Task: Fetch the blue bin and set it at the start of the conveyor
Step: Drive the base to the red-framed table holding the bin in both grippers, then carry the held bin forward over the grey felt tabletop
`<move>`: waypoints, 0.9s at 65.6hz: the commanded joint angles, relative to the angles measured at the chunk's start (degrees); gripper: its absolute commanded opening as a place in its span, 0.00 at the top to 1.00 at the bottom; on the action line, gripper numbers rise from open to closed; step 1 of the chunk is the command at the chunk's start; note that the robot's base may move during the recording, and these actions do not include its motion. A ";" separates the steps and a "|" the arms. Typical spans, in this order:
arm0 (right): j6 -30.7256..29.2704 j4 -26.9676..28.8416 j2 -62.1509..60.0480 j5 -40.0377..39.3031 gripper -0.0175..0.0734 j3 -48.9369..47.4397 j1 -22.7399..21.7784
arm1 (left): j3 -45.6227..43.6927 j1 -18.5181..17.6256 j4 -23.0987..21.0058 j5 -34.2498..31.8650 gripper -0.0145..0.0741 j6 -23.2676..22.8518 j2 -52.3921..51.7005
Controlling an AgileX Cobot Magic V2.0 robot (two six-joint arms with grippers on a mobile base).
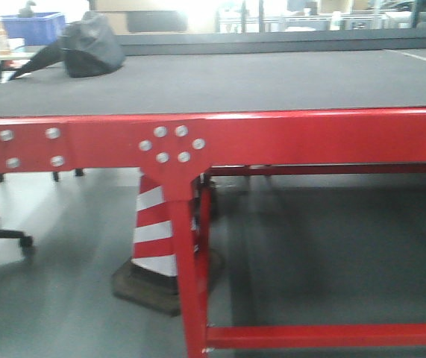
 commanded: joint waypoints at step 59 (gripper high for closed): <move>-0.40 -1.41 -0.31 -2.40 0.99 -0.73 -0.02 | -0.66 -0.32 1.58 -2.83 0.96 0.24 -0.29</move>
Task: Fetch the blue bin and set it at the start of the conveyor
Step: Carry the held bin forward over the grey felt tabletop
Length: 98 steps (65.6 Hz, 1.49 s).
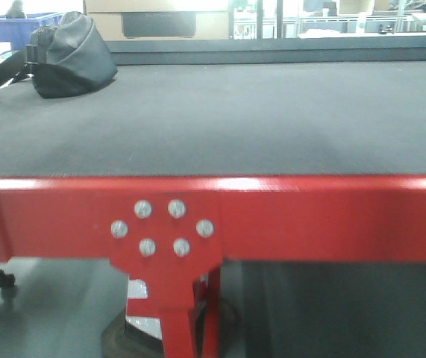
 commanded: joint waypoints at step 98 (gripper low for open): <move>-0.48 -1.30 -0.31 -2.49 0.99 -0.73 -0.02 | -0.66 -0.32 1.37 -2.83 0.96 0.24 -0.37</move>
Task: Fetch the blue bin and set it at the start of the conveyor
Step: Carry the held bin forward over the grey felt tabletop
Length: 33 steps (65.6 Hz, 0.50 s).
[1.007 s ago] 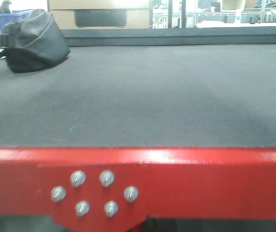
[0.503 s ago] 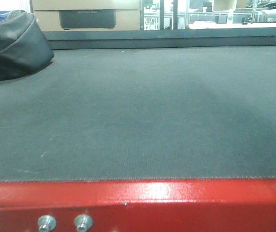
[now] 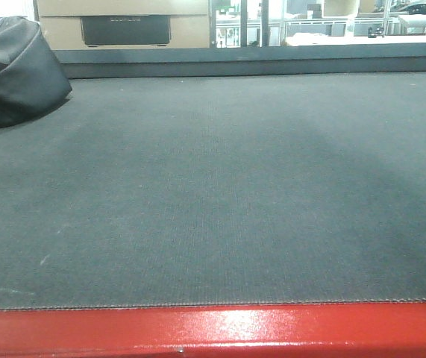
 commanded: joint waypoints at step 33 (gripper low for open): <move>-0.48 -0.18 0.37 -10.85 0.99 -0.73 -0.02 | -0.66 -0.32 1.42 -2.83 0.96 0.24 -0.41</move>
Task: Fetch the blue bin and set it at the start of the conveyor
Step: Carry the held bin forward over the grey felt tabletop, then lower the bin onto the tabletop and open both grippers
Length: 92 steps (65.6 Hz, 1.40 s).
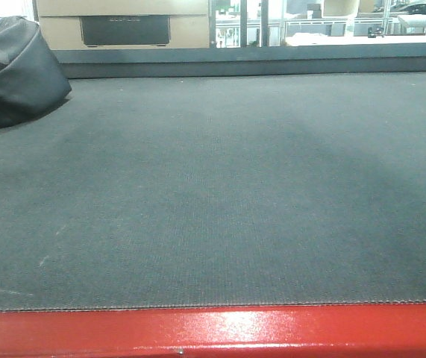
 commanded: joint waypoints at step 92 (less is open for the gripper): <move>10.28 -0.27 10.59 -40.20 0.99 39.82 -8.15 | 36.09 11.72 -13.85 -38.94 0.96 0.00 10.24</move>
